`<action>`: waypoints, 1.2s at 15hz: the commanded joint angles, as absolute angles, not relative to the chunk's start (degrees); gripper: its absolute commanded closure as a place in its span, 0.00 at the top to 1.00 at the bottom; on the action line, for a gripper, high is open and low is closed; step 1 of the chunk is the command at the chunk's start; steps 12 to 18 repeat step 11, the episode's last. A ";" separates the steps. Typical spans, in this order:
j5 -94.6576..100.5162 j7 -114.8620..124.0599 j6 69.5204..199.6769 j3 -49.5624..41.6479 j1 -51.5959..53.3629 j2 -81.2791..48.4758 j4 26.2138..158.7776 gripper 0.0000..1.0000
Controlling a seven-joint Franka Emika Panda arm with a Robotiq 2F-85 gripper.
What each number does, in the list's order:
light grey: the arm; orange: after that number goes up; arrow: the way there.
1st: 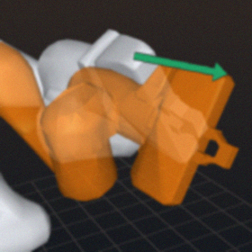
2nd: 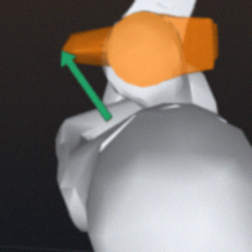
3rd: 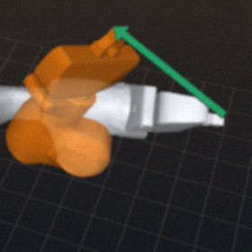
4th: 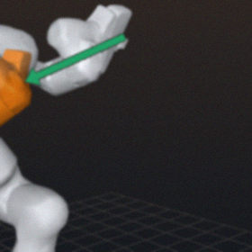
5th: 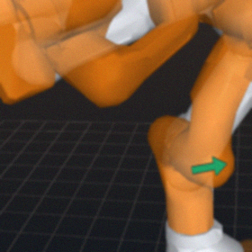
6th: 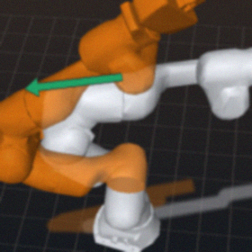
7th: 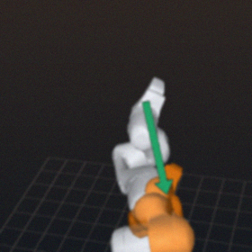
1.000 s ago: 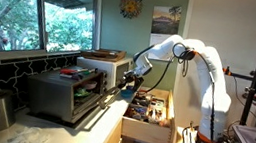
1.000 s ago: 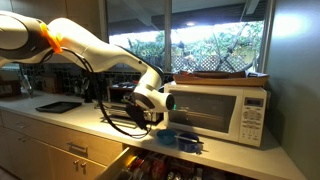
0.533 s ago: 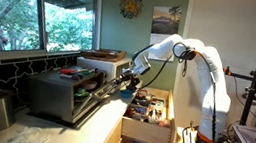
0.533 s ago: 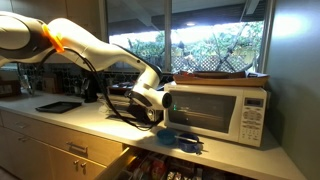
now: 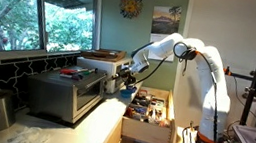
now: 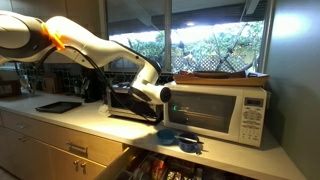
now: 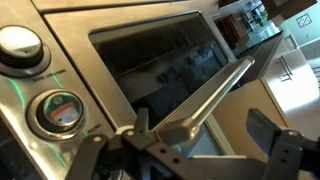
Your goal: Close the oven door
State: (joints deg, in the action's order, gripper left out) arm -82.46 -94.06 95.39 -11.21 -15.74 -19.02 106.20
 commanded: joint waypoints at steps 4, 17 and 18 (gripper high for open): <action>-69.57 -83.24 94.12 -13.53 -14.82 -10.19 113.09 1.00; -54.75 -85.21 79.58 -14.55 -16.03 -2.73 115.11 1.00; -54.75 -85.21 79.58 -14.55 -16.03 -2.73 115.11 1.00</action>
